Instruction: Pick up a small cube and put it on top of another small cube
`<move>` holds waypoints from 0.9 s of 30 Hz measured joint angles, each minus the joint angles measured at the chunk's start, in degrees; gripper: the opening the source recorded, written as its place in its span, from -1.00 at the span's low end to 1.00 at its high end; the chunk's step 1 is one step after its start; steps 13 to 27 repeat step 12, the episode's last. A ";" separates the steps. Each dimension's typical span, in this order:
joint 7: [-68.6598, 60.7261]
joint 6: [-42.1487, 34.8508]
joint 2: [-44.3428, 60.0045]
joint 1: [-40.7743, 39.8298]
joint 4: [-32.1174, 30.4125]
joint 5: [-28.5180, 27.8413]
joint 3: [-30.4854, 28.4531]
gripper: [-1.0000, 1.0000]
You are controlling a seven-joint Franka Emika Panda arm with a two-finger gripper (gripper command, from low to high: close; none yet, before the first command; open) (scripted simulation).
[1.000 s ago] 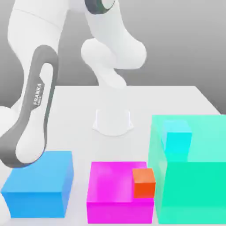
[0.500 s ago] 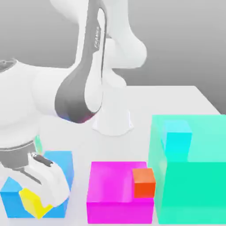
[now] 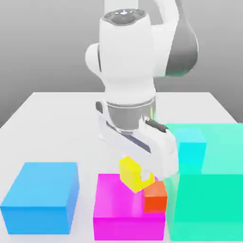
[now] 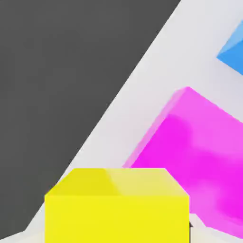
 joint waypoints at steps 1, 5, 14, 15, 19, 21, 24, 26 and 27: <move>3.39 -0.23 -0.90 0.42 -0.82 -1.05 0.72 -1.00; 12.02 2.12 -0.54 1.03 -3.48 -4.29 2.58 -1.00; 12.43 9.08 4.68 1.56 -5.23 -4.13 2.70 1.00; 12.43 9.08 4.68 1.56 -5.23 -4.13 2.70 1.00; 12.43 9.08 4.68 1.56 -5.23 -4.13 2.70 1.00; 12.43 9.08 4.68 1.56 -5.23 -4.13 2.70 1.00; 12.43 9.08 4.68 1.56 -5.23 -4.13 2.70 1.00; 12.43 9.08 4.68 1.56 -5.23 -4.13 2.70 1.00; 12.43 9.08 4.68 1.56 -5.23 -4.13 2.70 1.00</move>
